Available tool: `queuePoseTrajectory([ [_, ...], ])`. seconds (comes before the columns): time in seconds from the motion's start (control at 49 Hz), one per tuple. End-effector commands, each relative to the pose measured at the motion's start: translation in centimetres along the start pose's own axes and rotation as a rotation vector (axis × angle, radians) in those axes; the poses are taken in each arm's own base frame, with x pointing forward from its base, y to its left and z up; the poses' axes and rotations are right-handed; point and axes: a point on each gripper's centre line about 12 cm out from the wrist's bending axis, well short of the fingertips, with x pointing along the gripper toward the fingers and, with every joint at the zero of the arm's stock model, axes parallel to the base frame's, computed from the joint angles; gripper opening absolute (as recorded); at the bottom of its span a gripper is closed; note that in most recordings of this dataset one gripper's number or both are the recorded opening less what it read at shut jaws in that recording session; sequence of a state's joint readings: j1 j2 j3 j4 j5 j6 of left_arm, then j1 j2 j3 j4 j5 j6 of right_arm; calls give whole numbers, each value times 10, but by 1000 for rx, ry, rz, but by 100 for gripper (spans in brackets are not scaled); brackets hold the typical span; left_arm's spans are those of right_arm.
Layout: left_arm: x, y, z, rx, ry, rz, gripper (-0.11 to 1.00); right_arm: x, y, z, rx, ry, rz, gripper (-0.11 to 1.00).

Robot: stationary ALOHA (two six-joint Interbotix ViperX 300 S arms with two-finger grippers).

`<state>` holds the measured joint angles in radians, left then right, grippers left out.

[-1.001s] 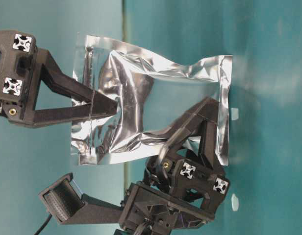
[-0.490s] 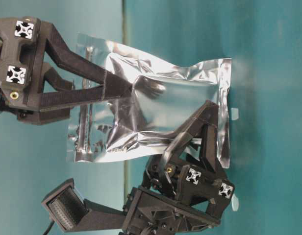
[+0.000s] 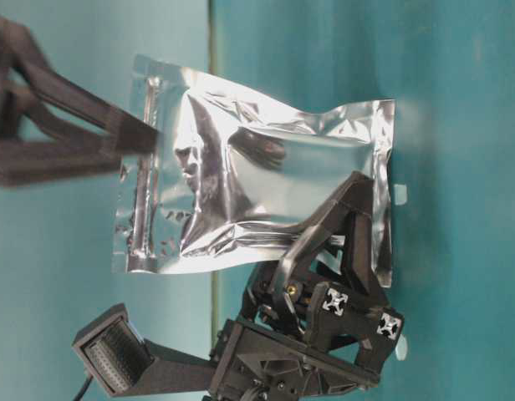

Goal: Hand over the silver zip bag and make it stand upright.
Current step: 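Open the right gripper to release the bag to the left gripper, then withdraw the right gripper to the right while the left holds the bag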

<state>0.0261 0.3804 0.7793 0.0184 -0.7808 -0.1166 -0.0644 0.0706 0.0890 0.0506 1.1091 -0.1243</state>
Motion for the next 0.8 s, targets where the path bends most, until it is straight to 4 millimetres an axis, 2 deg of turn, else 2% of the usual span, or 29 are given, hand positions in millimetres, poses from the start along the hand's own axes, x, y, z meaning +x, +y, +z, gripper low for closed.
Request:
queuePoseTrajectory([
  [0.0, 0, -3, 4, 7, -12, -8, 29, -25, 3, -7, 18, -50, -9, 91],
  [0.225, -1, -2, 3, 7, -7, -7, 29, -37, 9, -35, 83, -71, -5, 91],
  [0.429, -2, -3, 4, 7, -10, -8, 29, -56, 11, -45, 113, -261, -12, 91],
  [0.776, -3, -2, 3, 10, 11, -5, 29, -73, 13, -74, 115, -534, -25, 91],
])
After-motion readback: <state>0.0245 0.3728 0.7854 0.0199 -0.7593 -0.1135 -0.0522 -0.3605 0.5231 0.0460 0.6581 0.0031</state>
